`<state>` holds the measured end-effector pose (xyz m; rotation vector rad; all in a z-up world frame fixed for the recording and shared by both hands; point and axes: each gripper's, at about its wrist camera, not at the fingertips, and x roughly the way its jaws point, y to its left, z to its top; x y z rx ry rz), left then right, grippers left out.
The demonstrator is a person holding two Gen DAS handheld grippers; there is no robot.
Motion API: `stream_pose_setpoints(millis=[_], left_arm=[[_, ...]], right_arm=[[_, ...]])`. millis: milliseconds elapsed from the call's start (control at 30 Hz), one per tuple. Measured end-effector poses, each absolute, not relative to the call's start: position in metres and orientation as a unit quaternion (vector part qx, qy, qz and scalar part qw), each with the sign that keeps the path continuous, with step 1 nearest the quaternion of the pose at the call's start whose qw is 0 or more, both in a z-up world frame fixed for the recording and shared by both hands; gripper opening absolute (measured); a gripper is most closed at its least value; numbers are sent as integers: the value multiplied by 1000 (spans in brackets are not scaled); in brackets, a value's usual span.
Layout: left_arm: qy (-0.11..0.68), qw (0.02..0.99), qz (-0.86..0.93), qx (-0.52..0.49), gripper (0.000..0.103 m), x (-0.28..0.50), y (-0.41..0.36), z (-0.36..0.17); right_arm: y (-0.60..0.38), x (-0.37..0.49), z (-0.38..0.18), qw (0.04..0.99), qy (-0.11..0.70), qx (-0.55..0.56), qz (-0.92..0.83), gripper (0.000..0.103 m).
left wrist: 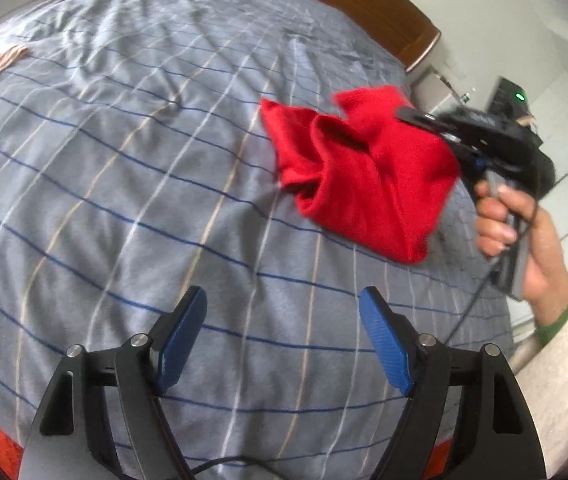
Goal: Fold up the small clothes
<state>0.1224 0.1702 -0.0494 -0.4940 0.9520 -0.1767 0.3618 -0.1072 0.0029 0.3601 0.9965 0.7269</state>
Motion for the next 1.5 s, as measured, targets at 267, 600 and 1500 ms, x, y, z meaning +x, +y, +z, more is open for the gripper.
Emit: stream_pose_setpoints(millis=[267, 600, 1500], left_arm=[[456, 857, -68, -231, 80, 122, 181, -59], [441, 868, -77, -213, 83, 176, 168, -33], [526, 836, -101, -122, 22, 331, 87, -81]], right_arm=[[-88, 349, -33, 724, 487, 265, 410, 45], [-103, 317, -66, 757, 497, 148, 397, 50], [-112, 358, -80, 860, 442, 34, 253, 29]])
